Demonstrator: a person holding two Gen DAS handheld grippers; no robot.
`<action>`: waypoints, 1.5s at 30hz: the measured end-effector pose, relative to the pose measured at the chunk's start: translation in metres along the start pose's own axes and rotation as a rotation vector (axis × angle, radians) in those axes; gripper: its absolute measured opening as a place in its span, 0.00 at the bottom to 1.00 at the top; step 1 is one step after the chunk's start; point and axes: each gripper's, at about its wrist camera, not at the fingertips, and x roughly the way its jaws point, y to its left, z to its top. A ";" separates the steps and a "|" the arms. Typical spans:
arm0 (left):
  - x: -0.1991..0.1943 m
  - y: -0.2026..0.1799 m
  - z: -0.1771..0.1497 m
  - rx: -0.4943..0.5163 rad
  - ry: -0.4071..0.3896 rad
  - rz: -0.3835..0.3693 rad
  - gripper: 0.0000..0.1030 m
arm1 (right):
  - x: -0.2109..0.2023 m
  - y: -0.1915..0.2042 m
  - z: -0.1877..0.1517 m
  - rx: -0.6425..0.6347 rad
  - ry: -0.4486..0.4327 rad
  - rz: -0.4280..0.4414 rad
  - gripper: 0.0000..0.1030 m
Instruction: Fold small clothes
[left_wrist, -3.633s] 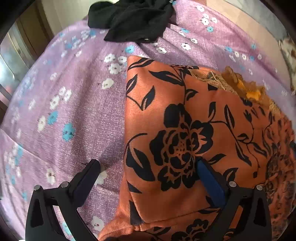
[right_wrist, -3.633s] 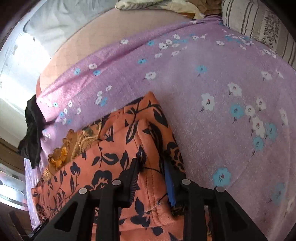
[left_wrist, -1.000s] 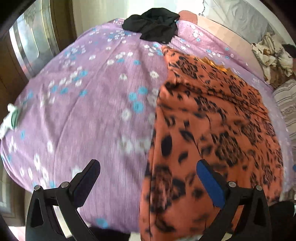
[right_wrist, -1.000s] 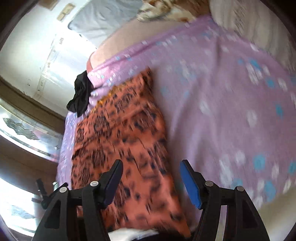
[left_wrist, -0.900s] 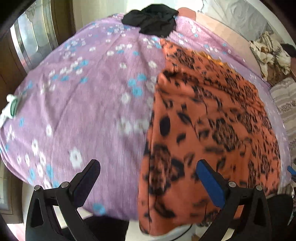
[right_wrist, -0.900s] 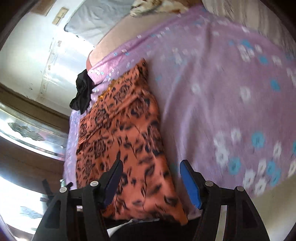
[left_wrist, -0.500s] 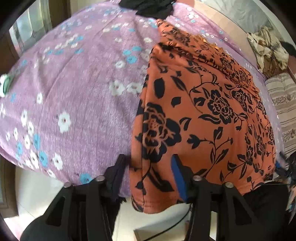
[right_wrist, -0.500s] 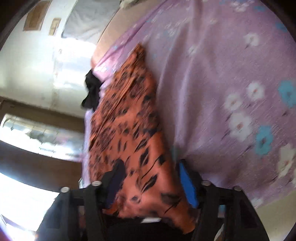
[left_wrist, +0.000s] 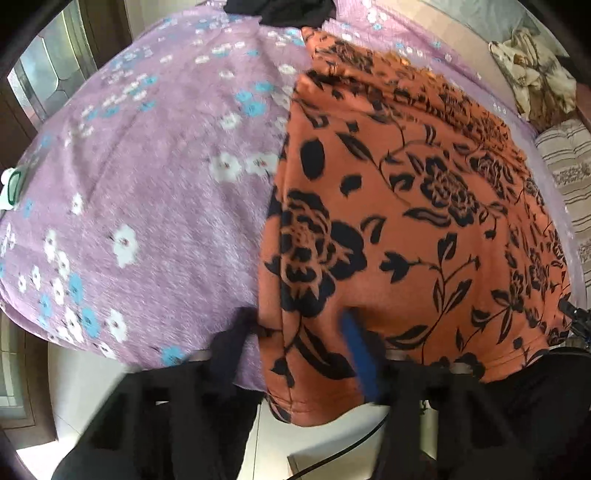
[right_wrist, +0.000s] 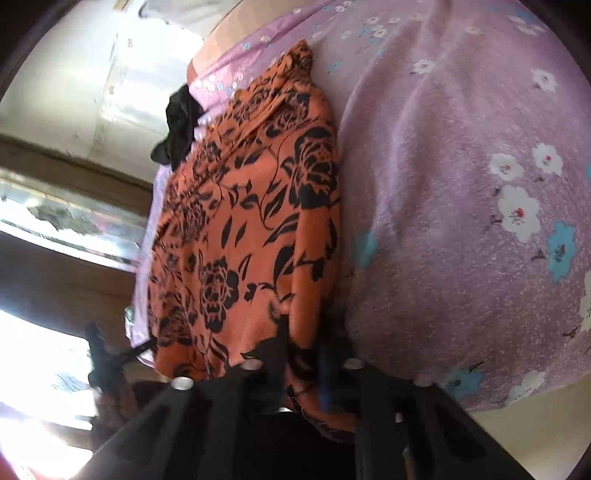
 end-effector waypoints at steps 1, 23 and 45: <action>-0.003 0.002 0.002 -0.012 -0.004 -0.034 0.09 | 0.000 0.005 0.000 -0.015 -0.003 -0.008 0.09; 0.000 -0.027 0.041 0.101 0.000 -0.126 0.07 | -0.006 0.046 0.022 -0.124 -0.031 -0.041 0.08; 0.088 -0.007 0.358 -0.187 -0.071 -0.268 0.11 | 0.081 0.015 0.289 0.446 -0.357 0.225 0.20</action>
